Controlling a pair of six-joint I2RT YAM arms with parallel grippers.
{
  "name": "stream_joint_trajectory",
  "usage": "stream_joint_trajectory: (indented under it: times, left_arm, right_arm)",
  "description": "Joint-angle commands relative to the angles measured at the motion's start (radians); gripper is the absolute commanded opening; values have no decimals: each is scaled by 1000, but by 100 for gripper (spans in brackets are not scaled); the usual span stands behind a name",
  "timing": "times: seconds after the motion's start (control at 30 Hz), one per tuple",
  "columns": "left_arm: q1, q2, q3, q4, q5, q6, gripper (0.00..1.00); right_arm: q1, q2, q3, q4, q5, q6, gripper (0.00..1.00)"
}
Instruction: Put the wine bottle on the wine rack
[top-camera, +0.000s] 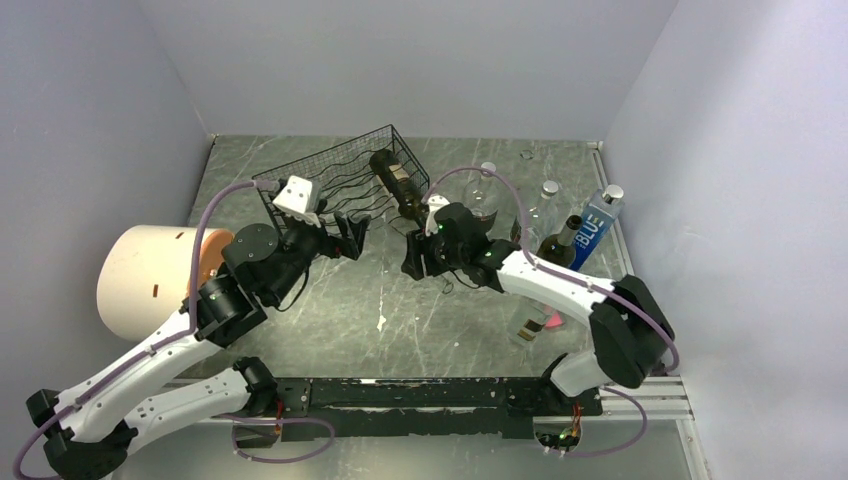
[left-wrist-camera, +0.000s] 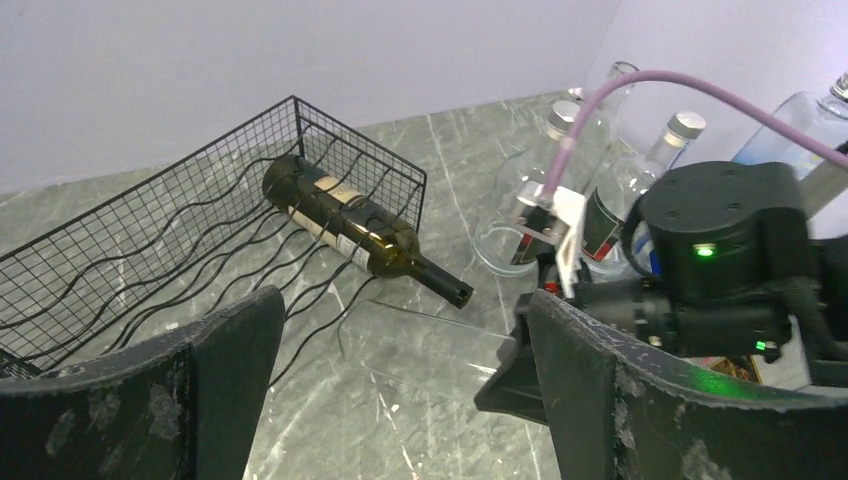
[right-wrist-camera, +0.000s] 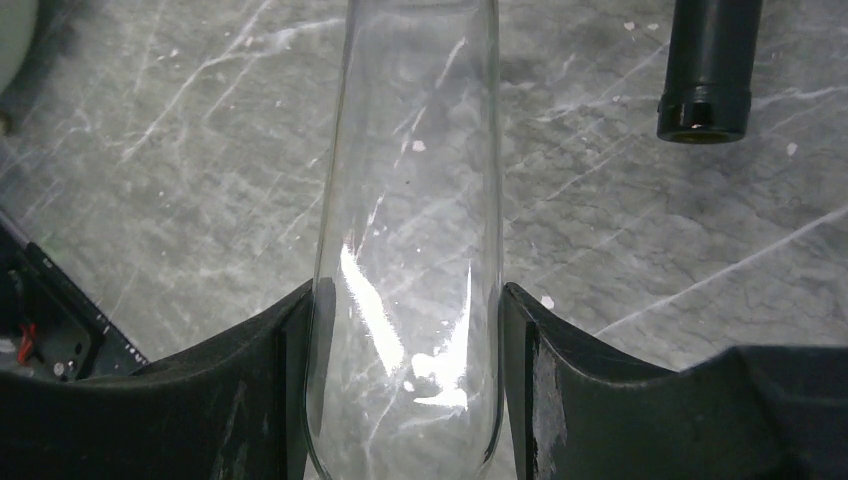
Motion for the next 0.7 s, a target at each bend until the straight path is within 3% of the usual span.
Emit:
stream_joint_trajectory:
  times: [0.0, 0.47, 0.67]
  left_arm:
    - [-1, -18, 2, 20, 71, 20, 95]
    - [-1, -48, -35, 38, 190, 61, 95]
    - [-2, -27, -19, 25, 207, 57, 95]
  right_arm:
    - [5, 37, 11, 169, 31, 68, 0]
    - [21, 145, 17, 355, 80, 110, 0]
    - [38, 196, -56, 636, 141, 76, 0]
